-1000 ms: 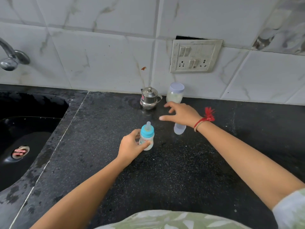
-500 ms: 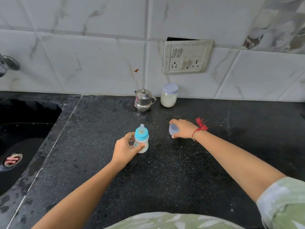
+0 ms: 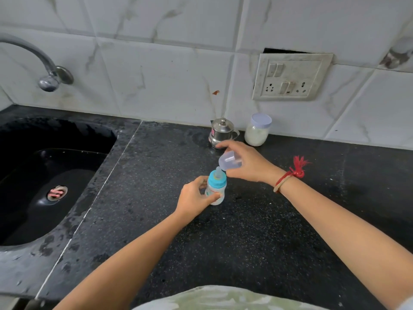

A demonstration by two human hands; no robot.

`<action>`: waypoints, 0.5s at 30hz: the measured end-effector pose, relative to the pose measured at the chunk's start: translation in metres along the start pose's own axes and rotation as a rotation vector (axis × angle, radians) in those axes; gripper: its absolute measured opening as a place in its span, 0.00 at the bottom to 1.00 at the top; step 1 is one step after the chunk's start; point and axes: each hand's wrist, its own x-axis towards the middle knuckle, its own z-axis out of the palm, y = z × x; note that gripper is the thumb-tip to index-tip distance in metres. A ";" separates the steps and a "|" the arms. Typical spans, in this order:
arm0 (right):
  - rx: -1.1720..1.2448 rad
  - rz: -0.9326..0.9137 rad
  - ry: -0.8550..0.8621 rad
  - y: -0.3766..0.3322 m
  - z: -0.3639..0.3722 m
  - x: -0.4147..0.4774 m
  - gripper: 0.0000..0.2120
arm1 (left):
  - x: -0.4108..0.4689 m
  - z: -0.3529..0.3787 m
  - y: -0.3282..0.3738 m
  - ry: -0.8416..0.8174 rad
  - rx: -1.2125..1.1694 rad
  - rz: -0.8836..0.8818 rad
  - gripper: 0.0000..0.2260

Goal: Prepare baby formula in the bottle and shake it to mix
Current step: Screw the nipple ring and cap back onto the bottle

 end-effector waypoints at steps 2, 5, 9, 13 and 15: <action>-0.083 0.024 0.035 -0.005 -0.001 0.001 0.25 | 0.000 0.000 0.000 -0.005 -0.004 -0.006 0.24; -0.119 0.041 0.177 -0.008 -0.004 0.002 0.21 | 0.000 -0.001 0.000 -0.009 -0.007 -0.011 0.24; 0.271 0.066 0.267 -0.013 0.002 0.004 0.21 | 0.001 0.000 0.000 -0.017 -0.015 -0.019 0.25; 0.244 0.046 0.214 -0.010 0.015 0.001 0.22 | 0.001 0.000 0.000 -0.014 -0.014 -0.013 0.25; 0.152 0.024 0.135 -0.008 0.016 -0.002 0.27 | 0.001 -0.001 0.000 -0.015 -0.005 -0.005 0.26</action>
